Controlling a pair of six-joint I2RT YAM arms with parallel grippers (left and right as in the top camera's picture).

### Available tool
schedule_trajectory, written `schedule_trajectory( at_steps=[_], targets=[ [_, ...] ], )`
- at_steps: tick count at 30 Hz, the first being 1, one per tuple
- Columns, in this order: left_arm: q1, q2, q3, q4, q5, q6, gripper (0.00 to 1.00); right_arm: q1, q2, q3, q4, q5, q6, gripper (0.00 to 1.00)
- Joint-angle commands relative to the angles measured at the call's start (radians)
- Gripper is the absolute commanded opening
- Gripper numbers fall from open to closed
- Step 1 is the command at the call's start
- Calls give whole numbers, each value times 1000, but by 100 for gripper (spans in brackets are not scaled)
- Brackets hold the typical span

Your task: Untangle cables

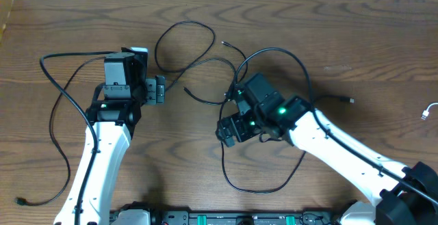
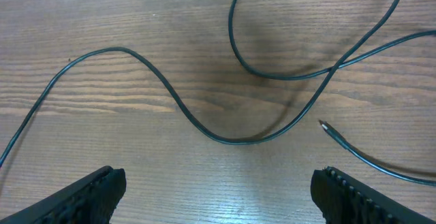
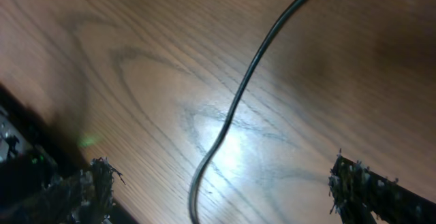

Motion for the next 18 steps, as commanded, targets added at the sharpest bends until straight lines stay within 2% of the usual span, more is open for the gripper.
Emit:
schedule_trajectory(
  at_steps=[1, 9, 18],
  targets=[
    [4, -8, -4, -3, -2, -2, 92, 70, 45, 3, 13, 101, 129, 99],
    [4, -8, -4, -3, -2, -2, 92, 206, 208, 3, 26, 235, 271, 94],
    [4, -8, -4, -3, -2, -2, 92, 259, 309, 3, 79, 236, 276, 80]
  ],
)
